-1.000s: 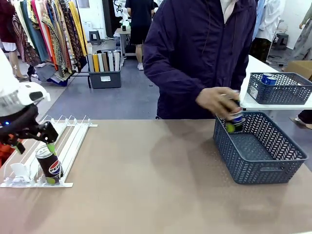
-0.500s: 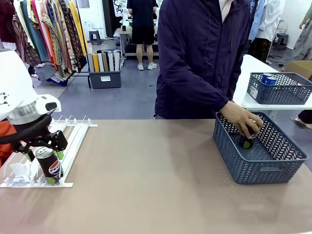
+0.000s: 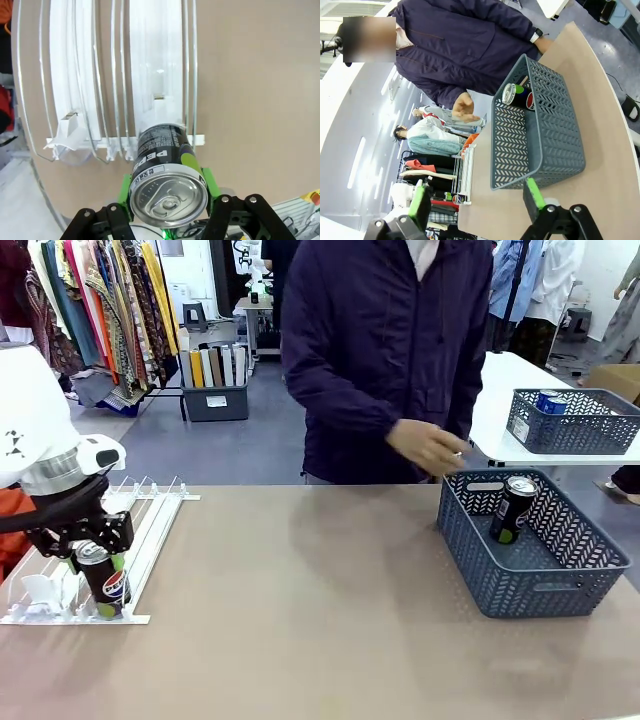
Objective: Retrieve and store the cans from the dispenser.
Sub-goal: Pick up one can from the Automatic Can Dispenser and place it in the middle of the table.
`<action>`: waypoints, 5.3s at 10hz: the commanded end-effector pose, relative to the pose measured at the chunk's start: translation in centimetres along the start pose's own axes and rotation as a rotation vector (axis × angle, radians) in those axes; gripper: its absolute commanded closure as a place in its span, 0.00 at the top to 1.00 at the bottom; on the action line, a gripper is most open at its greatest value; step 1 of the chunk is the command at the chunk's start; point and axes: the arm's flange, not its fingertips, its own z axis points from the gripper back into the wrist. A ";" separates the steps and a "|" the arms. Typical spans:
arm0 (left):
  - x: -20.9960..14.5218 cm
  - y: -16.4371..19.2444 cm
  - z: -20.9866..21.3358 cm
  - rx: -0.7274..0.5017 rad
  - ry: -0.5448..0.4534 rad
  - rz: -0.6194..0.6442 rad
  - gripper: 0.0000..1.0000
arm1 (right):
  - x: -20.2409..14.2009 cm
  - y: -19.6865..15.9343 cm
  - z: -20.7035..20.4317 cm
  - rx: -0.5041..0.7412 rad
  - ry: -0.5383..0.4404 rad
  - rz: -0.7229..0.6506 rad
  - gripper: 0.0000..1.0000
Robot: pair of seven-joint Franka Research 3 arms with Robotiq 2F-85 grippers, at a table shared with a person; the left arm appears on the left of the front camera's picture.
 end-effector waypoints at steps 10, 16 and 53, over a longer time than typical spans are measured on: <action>-6.9 1.3 18.2 -0.051 -0.199 -0.046 0.00 | 0.4 0.2 -0.3 0.019 -0.020 0.026 1.00; -9.9 2.6 22.1 -0.088 -0.277 -0.015 0.00 | 0.4 0.2 -0.3 0.019 -0.020 0.026 1.00; -6.2 21.2 5.2 -1.559 -0.239 0.207 1.00 | 0.4 0.2 -0.3 0.019 -0.020 0.026 1.00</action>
